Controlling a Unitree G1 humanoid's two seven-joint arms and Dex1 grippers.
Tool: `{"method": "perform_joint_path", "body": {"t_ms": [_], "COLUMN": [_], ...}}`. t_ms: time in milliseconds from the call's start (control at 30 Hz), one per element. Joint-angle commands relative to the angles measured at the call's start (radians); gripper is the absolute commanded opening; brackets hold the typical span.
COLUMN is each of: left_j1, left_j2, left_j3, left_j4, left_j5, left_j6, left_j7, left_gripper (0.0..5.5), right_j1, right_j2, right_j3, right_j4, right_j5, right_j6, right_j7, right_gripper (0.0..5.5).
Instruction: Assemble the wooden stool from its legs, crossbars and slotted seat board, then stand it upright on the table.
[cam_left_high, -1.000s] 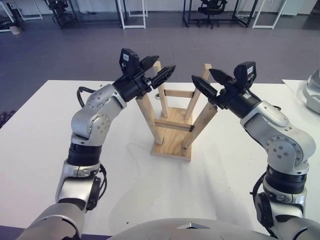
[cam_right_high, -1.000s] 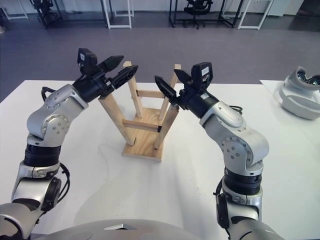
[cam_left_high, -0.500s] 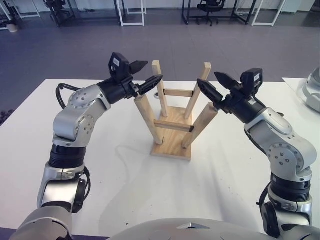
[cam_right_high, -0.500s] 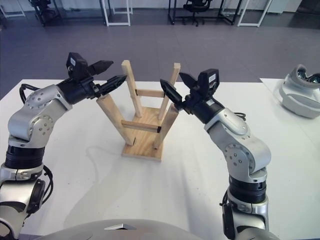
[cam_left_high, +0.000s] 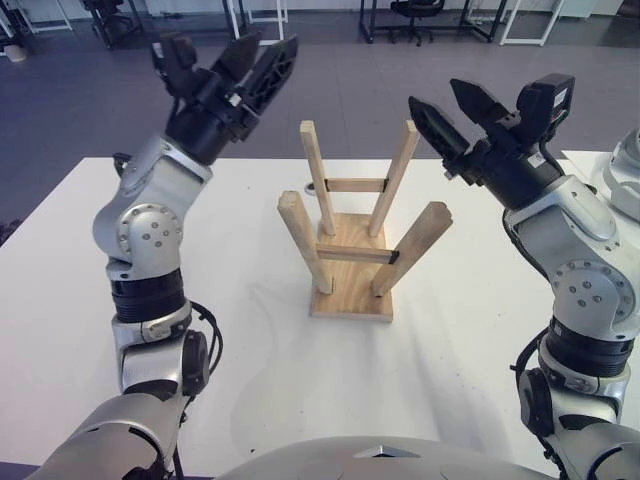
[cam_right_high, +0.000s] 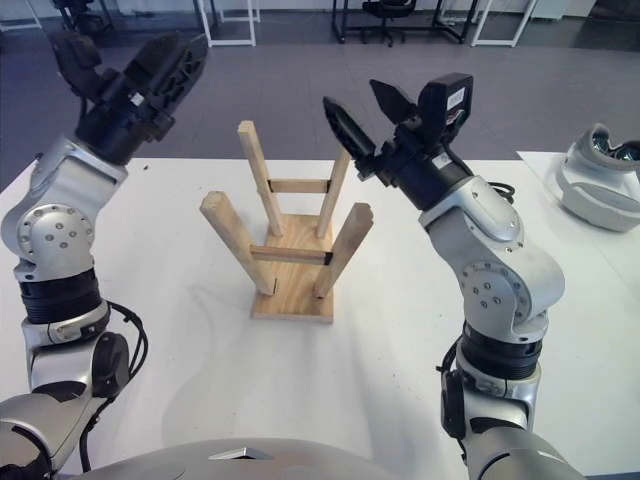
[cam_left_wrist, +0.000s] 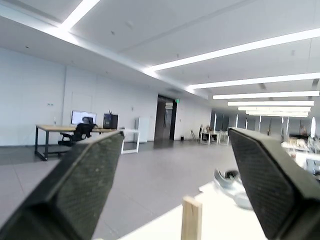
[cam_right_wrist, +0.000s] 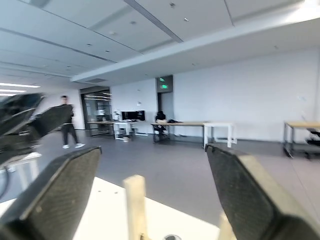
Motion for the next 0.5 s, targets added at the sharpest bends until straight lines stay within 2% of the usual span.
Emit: {"method": "perform_joint_path", "body": {"t_ms": [33, 100, 167, 367, 500], "left_j1": [0.064, 0.092, 0.11, 0.166, 0.194], "left_j2": [0.045, 0.05, 0.044, 0.021, 0.008], "left_j3": [0.024, 0.026, 0.023, -0.007, -0.043], "left_j4": [-0.027, -0.045, -0.065, -0.107, -0.13], "left_j5": [0.009, 0.012, 0.012, 0.032, 0.047], "left_j6": [0.019, 0.023, 0.022, 0.012, 0.008], "left_j7": [0.014, 0.026, 0.042, 0.08, 0.086], "left_gripper": [3.85, 3.85, 3.85, 3.85, 3.85], "right_j1": [0.048, 0.086, 0.137, 0.249, 0.212], "right_j2": [-0.076, -0.144, -0.196, -0.276, -0.345], "right_j3": [0.139, 0.247, 0.283, 0.269, 0.24], "right_j4": [-0.13, -0.145, -0.127, -0.014, 0.125], "right_j5": [-0.073, -0.214, -0.322, -0.496, -0.632], "right_j6": [0.051, 0.06, 0.032, -0.126, -0.318], "right_j7": [0.013, -0.009, -0.007, 0.068, 0.147], "right_gripper": [3.89, 3.89, 3.89, 3.89, 3.89]}}
